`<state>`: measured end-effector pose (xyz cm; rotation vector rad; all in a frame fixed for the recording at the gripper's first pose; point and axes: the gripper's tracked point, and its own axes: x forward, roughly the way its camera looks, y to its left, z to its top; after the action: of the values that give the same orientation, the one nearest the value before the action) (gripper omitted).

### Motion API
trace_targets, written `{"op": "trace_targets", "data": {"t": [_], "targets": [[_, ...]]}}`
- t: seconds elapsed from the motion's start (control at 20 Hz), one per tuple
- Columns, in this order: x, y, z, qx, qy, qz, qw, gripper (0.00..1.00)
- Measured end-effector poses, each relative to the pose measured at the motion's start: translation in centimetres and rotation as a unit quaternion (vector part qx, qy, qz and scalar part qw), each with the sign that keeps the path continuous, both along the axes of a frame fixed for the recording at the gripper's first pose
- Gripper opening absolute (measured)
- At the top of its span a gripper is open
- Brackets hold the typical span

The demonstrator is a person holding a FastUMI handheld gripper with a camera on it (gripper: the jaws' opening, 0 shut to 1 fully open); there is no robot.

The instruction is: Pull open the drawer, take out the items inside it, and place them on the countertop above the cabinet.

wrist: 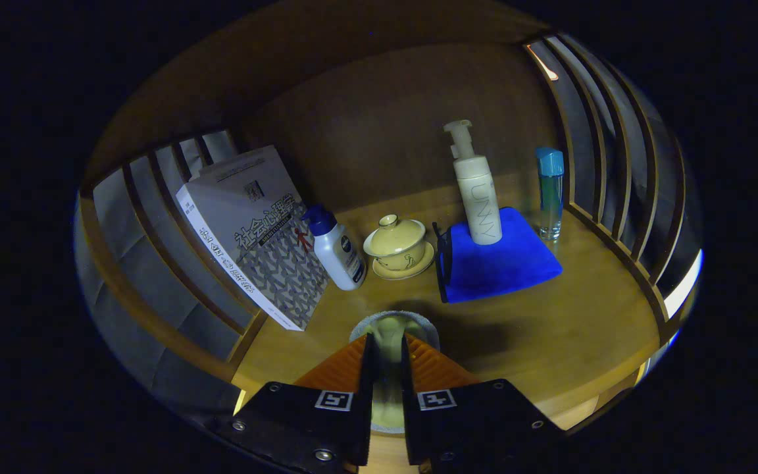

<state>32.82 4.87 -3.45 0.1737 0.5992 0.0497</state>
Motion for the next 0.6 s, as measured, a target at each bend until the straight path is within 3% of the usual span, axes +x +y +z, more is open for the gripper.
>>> {"op": "trace_targets", "data": {"t": [0.25,0.5,0.6], "targets": [[-0.3,0.4,0.3,-0.011,-0.008,-0.003,1.0,0.59],[-4.3,1.6,3.3,-0.053,-0.08,0.026,0.995,0.96],[-6.9,2.5,4.2,-0.064,-0.113,0.041,0.991,0.95]]}}
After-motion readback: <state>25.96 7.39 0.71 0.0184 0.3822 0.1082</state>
